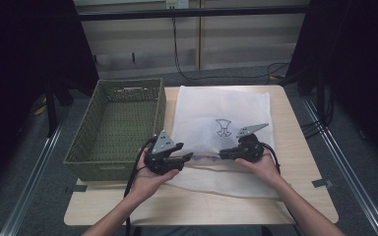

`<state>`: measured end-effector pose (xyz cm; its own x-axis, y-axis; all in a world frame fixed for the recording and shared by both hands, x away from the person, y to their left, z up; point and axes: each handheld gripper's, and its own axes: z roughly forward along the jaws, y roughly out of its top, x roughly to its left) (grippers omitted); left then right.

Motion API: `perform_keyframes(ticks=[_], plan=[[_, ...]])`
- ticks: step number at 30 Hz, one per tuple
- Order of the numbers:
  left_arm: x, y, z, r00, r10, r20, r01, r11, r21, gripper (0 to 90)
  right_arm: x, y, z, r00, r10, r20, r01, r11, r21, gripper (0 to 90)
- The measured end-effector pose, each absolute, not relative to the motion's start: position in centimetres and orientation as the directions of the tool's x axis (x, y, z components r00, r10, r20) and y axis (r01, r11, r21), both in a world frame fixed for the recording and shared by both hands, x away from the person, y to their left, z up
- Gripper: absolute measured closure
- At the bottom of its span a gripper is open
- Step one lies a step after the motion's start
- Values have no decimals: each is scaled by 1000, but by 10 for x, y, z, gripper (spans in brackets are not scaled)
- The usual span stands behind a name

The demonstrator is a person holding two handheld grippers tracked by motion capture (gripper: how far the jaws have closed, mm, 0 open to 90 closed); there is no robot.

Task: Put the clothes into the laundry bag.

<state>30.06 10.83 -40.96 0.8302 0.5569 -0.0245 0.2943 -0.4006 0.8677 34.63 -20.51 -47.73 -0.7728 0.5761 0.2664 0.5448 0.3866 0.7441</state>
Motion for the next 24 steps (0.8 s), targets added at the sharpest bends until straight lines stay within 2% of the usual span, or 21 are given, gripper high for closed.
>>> perform_keyframes(ticks=[1,4,18,24], plan=[[299,111,-408,833,552,-50,305,-381,873,518,346,-206,-479,-774,570,276,549,387,741,828],[293,116,-404,822,569,2,270,-393,879,499,345,-205,-480,-774,574,267,550,402,732,848],[284,140,-407,802,597,19,259,-376,890,475,345,-207,-501,-759,604,243,582,460,671,876],[286,151,-407,785,619,8,271,-355,895,468,347,-204,-503,-754,618,222,577,461,675,887]])
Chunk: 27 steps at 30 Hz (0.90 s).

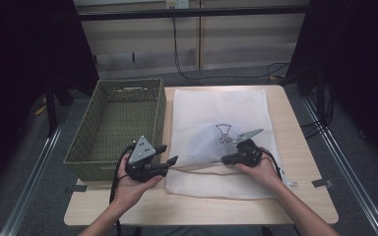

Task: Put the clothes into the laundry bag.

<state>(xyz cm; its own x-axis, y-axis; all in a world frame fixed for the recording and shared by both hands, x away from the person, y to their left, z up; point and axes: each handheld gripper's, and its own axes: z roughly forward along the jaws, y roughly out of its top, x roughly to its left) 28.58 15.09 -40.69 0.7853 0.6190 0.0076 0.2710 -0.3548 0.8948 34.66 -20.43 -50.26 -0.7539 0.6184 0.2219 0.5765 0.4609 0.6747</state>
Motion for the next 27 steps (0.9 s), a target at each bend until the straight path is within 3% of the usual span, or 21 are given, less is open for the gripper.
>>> perform_keyframes(ticks=[7,12,19,27], plan=[[286,150,-413,780,625,35,262,-378,888,458,349,-202,-504,-715,676,178,576,425,698,878],[284,153,-417,783,621,18,273,-370,888,454,344,-206,-497,-705,680,200,577,387,719,796],[284,156,-417,776,631,16,275,-361,891,443,334,-217,-487,-700,674,238,573,330,751,880],[283,156,-417,776,630,34,261,-369,892,441,335,-216,-487,-685,696,213,566,325,758,840]])
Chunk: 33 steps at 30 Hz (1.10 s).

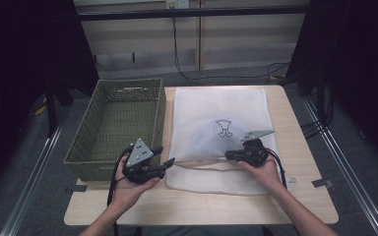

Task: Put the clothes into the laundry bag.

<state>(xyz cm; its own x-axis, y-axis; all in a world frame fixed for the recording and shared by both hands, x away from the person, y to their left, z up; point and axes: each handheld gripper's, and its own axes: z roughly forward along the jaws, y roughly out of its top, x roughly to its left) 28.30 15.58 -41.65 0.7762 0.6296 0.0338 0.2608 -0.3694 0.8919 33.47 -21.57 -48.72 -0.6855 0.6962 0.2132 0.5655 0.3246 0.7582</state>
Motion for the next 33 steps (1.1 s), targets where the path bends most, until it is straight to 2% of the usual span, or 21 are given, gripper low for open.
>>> perform_keyframes(ticks=[4,13,16,21,28,33], plan=[[282,159,-414,776,630,25,260,-356,898,438,332,-218,-475,-707,670,227,546,313,777,857],[278,175,-408,739,673,19,266,-318,910,356,302,-224,-443,-718,663,213,467,231,853,723],[274,182,-408,732,682,13,272,-309,912,352,288,-231,-435,-715,672,193,447,228,865,665],[266,198,-407,706,708,7,270,-279,922,283,266,-249,-423,-692,698,182,415,180,892,590],[253,216,-408,672,741,9,276,-261,925,211,238,-269,-418,-657,732,180,399,136,907,494],[247,229,-412,654,756,-11,292,-239,926,186,220,-281,-421,-630,758,167,396,128,909,464]])
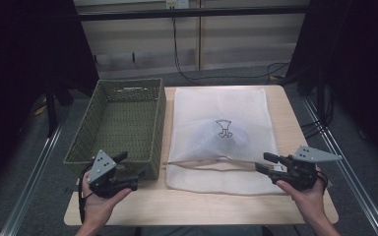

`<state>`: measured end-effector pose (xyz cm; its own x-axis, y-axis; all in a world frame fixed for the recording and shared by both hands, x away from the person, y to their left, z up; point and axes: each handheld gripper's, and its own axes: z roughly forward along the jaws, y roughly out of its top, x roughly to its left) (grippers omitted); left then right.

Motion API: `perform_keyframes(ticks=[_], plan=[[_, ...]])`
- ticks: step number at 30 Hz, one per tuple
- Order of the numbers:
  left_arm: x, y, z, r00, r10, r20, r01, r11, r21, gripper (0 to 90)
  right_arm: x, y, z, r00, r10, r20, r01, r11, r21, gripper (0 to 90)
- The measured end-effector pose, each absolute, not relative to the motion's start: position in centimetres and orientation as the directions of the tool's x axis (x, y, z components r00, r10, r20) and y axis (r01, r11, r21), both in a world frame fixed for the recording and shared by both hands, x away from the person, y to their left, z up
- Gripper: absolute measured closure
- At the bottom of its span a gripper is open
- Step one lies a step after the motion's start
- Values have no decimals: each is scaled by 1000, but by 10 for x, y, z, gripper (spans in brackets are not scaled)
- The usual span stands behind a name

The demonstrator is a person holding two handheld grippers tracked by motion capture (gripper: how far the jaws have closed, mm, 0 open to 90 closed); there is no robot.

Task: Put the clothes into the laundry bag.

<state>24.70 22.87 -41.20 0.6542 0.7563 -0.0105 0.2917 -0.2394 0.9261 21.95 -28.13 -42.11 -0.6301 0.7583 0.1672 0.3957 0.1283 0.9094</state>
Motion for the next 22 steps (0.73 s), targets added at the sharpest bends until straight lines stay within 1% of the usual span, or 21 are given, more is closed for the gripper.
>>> perform_keyframes(ticks=[5,9,16,22], plan=[[240,238,-418,635,772,-38,315,-214,925,174,207,-297,-425,-588,791,166,388,96,917,446],[235,241,-423,628,778,-20,304,-221,927,169,199,-307,-432,-560,808,182,381,56,923,434],[228,245,-426,627,779,-21,293,-211,933,160,191,-320,-438,-524,837,158,369,56,928,433],[229,249,-426,620,784,-24,289,-200,936,158,194,-325,-443,-502,851,154,378,56,924,435]])
